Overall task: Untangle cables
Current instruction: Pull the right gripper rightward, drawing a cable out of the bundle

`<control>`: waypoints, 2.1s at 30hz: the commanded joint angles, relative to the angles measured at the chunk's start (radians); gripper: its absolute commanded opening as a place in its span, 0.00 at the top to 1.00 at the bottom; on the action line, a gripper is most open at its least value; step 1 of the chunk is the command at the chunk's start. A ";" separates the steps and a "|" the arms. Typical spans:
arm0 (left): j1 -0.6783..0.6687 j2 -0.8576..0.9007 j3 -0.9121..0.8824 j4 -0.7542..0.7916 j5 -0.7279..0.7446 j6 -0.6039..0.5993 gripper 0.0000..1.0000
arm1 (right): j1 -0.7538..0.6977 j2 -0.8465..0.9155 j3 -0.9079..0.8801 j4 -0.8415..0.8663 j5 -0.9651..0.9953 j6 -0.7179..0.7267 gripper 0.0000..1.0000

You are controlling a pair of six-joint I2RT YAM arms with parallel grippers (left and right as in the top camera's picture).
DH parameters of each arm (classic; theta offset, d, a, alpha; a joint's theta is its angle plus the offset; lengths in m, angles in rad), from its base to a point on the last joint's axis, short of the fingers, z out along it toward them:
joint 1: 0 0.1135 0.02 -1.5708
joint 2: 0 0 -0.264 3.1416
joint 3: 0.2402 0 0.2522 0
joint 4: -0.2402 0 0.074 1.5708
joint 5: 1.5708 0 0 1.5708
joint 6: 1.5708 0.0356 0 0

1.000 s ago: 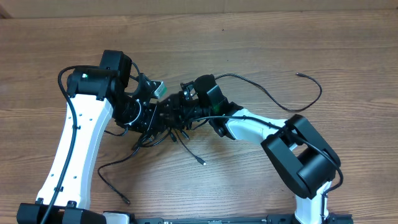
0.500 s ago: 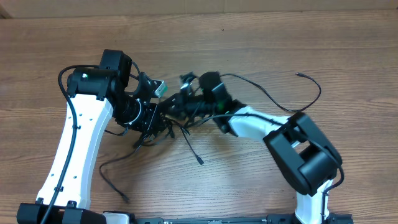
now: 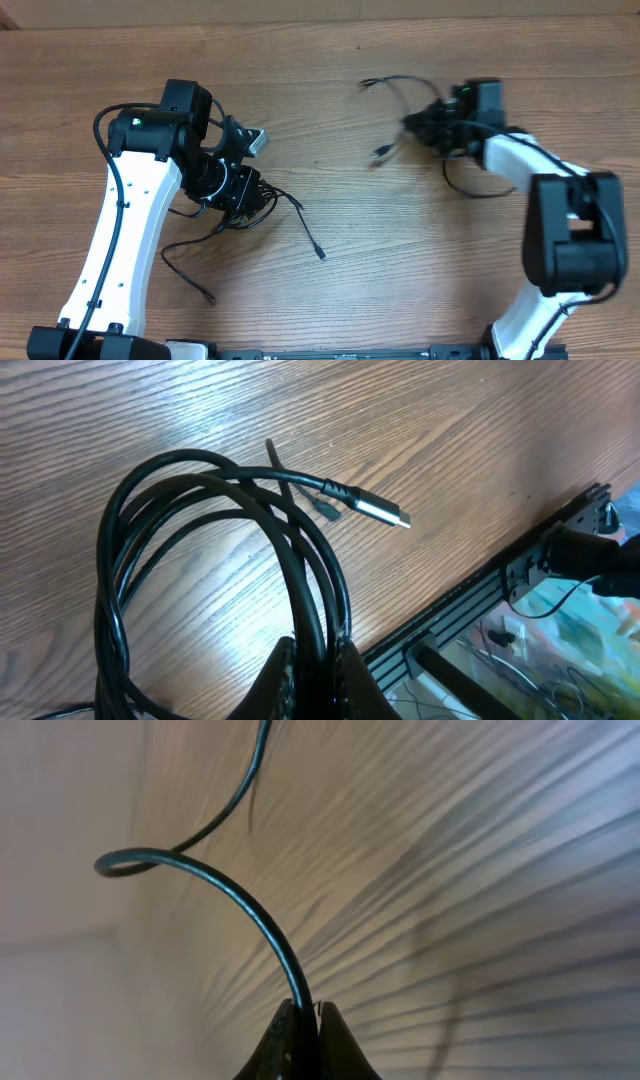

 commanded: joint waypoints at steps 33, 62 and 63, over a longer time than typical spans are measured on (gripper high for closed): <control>-0.002 -0.011 0.016 0.148 -0.009 0.007 0.95 | -0.119 -0.072 0.006 -0.676 0.607 -0.303 0.60; -0.002 -0.011 0.016 0.162 -0.009 -0.054 0.92 | -0.561 -0.072 0.212 -0.097 0.804 -0.689 0.96; -0.002 -0.011 0.016 0.162 -0.010 -0.063 0.91 | -0.586 -0.072 0.212 -0.077 0.803 -0.696 0.96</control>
